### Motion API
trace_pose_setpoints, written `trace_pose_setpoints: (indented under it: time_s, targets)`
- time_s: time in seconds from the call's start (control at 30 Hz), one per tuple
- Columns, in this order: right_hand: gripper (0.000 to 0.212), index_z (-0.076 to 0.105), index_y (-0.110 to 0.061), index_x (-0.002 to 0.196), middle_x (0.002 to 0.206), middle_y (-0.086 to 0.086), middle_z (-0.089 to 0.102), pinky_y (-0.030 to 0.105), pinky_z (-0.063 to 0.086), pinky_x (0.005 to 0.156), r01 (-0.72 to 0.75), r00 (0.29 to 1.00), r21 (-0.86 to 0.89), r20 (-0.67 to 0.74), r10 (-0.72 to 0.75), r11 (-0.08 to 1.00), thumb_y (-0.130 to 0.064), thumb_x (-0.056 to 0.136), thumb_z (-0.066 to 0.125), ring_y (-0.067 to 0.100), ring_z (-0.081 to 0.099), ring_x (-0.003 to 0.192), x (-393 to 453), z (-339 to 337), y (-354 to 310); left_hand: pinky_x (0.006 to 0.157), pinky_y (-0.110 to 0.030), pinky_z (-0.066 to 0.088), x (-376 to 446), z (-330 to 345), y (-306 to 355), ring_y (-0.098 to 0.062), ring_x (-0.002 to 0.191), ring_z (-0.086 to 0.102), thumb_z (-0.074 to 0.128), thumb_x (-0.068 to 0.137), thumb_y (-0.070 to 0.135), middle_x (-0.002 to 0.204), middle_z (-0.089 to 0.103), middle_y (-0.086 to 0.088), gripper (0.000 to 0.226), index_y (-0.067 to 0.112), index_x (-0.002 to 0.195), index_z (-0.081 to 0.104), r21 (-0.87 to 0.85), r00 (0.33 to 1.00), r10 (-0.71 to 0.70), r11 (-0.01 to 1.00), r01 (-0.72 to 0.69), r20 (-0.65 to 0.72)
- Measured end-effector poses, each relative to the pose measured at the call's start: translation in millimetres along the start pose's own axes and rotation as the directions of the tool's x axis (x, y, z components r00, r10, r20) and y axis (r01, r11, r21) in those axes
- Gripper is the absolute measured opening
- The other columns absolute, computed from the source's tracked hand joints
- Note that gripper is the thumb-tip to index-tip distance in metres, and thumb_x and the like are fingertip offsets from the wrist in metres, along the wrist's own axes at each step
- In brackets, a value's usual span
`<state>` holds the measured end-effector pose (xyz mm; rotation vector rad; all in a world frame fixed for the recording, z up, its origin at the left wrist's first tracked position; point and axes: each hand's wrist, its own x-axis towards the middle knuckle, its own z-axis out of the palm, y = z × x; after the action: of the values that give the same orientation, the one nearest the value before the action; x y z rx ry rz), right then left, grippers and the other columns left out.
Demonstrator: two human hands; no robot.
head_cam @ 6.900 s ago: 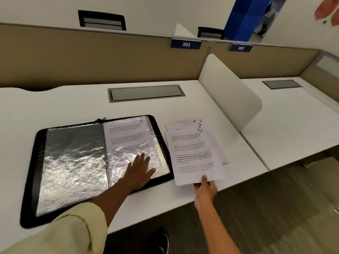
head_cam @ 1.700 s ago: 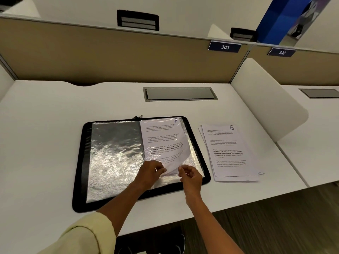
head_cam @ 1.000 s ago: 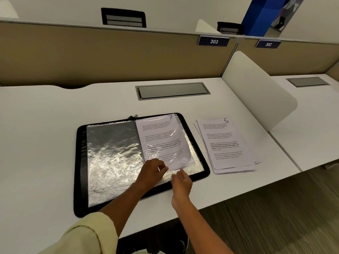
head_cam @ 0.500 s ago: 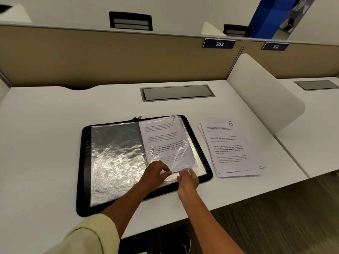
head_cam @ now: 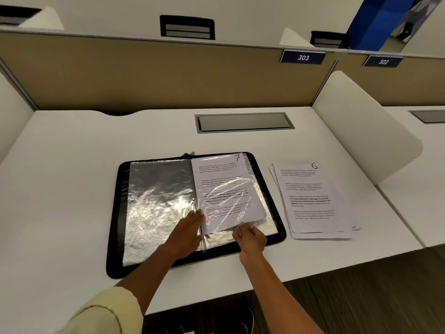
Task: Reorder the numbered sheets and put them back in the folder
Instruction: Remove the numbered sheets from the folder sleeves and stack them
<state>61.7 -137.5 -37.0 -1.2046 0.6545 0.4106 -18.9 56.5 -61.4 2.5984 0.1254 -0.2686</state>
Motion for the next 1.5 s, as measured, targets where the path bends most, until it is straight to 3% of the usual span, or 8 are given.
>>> trace_pose_setpoints:
  time_s: [0.2,0.3,0.37,0.7,1.0,1.17,1.4,1.5]
  targets:
    - [0.02,0.064,0.003,0.073,0.066,0.015,0.059,0.035,0.055,0.069,0.02,0.997,-0.078,-0.066,-0.026,0.997,0.01,0.092,0.062,0.021,0.054,0.059,-1,-3,2,0.123,-0.04,0.01,4,6,0,-0.027,0.152,-0.003,0.052,0.099,0.039,0.164,-0.004,-0.007,0.079,0.009,0.156,0.007,0.107,1.0,-0.014,0.994,0.011,0.024]
    - [0.002,0.067,0.007,0.091,0.076,0.018,0.065,0.03,0.062,0.067,0.023,0.995,-0.03,-0.094,-0.026,0.999,0.008,0.091,0.065,0.023,0.064,0.064,-6,-10,5,0.123,-0.041,0.01,4,10,0,-0.028,0.152,-0.003,0.052,0.099,0.037,0.164,-0.006,-0.007,0.078,0.009,0.156,0.006,0.114,1.0,-0.015,0.993,0.014,0.006]
    - [0.008,0.068,0.006,0.099,0.083,0.018,0.069,0.03,0.062,0.068,0.047,0.989,-0.026,-0.14,-0.05,0.999,0.005,0.091,0.067,0.023,0.068,0.069,-10,-16,8,0.123,-0.043,0.01,5,13,2,-0.029,0.152,-0.003,0.051,0.1,0.034,0.164,-0.005,-0.007,0.077,0.008,0.156,0.005,0.113,1.0,-0.009,0.994,0.009,-0.002]
    - [0.009,0.069,-0.002,0.085,0.087,0.013,0.074,0.037,0.063,0.077,0.076,0.94,-0.128,-0.321,-0.114,0.989,-0.01,0.09,0.072,0.027,0.074,0.083,-41,-46,34,0.121,-0.044,0.0,4,21,2,-0.027,0.151,-0.014,0.039,0.105,0.032,0.157,-0.025,-0.003,0.072,0.009,0.155,-0.008,0.14,0.999,-0.037,0.989,0.038,-0.006]
    - [0.007,0.069,-0.004,0.087,0.092,0.013,0.07,0.035,0.061,0.078,0.046,0.972,-0.059,-0.227,-0.058,0.997,-0.008,0.089,0.075,0.022,0.069,0.083,-48,-43,34,0.121,-0.045,0.003,3,16,4,-0.028,0.151,-0.012,0.04,0.104,0.034,0.164,-0.014,-0.007,0.073,0.01,0.156,-0.006,0.154,0.999,-0.033,0.988,0.029,0.021]
    - [0.006,0.069,-0.002,0.085,0.098,0.016,0.071,0.042,0.06,0.087,0.041,0.976,-0.059,-0.212,-0.053,0.997,-0.003,0.09,0.072,0.026,0.07,0.092,-49,-49,36,0.121,-0.045,0.002,1,15,3,-0.027,0.151,-0.013,0.036,0.104,0.039,0.163,-0.016,-0.007,0.073,0.01,0.156,-0.007,0.193,0.999,-0.025,0.981,0.017,0.042]
    - [0.009,0.071,-0.008,0.095,0.1,0.01,0.073,0.031,0.06,0.077,0.061,0.977,-0.024,-0.202,-0.065,0.998,0.0,0.092,0.068,0.024,0.071,0.094,-69,-68,44,0.121,-0.047,0.005,-1,18,2,-0.03,0.152,-0.007,0.036,0.104,0.041,0.164,-0.009,-0.009,0.072,0.008,0.156,-0.001,0.169,1.0,0.008,0.986,-0.007,-0.005]
    - [0.009,0.071,-0.006,0.097,0.103,0.012,0.073,0.033,0.06,0.08,0.06,0.975,-0.021,-0.214,-0.063,0.998,0.0,0.092,0.068,0.024,0.071,0.096,-75,-80,48,0.12,-0.049,0.007,-2,19,1,-0.031,0.152,-0.004,0.029,0.099,0.046,0.163,-0.007,-0.009,0.073,0.007,0.156,0.003,0.178,1.0,0.017,0.984,-0.015,-0.011]
